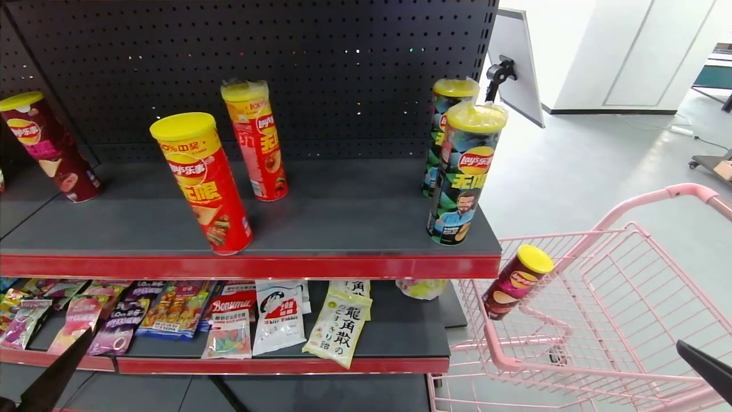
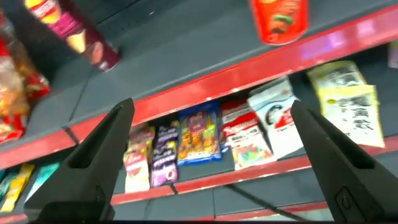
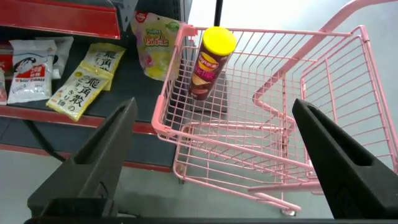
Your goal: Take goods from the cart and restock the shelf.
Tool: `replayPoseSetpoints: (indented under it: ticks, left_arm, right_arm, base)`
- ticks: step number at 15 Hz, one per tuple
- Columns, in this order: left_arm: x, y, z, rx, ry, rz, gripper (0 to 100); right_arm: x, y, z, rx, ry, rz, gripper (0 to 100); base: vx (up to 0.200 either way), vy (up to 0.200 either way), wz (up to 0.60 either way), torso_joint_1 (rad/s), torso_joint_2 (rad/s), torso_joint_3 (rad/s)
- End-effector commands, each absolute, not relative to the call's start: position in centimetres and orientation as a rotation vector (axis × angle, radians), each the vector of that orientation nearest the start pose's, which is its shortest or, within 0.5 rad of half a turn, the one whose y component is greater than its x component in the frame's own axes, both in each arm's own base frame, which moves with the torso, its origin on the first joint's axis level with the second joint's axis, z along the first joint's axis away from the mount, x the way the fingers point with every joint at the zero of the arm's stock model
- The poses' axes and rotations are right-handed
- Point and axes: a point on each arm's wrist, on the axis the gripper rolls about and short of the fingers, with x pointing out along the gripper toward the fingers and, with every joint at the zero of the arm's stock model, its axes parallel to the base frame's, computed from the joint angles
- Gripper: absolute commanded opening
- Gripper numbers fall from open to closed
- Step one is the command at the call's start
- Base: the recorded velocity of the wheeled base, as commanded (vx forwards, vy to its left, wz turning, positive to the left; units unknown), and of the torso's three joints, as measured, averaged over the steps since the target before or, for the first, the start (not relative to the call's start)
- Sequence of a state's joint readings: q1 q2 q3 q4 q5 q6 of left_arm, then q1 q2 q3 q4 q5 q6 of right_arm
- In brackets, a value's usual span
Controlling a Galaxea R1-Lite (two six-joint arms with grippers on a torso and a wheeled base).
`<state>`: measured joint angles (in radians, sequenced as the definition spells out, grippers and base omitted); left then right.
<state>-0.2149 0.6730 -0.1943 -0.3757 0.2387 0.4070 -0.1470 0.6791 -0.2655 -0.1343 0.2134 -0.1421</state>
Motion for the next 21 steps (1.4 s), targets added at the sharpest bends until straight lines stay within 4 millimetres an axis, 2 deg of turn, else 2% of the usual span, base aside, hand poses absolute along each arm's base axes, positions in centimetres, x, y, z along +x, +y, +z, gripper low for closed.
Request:
replayPoseSetpoints:
  ticks: [1,7,14,21]
  left_arm:
    - [4.7,-0.5,16.1,0.425,0.069,-0.017,100]
    - [3.0,-0.2,15.5,0.424,0.063,-0.037,100]
    - [1.1,0.0,15.1,0.404,-0.027,-0.106,100]
    - [-0.7,0.4,14.3,0.37,-0.061,-0.086,100]
  right_arm:
    - [5.6,-0.3,15.9,-0.091,0.274,0.087,100]
    - [5.8,-0.4,15.9,-0.089,0.284,0.088,100]
    - [6.8,-0.5,15.9,-0.098,0.323,0.091,100]
    - [8.2,-0.2,16.6,-0.119,0.347,0.163,100]
  base:
    - [0.0,0.0,-0.6,0.007,0.0,0.002]
    - [0.0,0.0,-0.6,0.005,0.01,0.001]
    - [0.0,0.0,0.0,-0.012,0.03,0.018]
    - [0.0,0.0,0.0,-0.159,0.39,0.235]
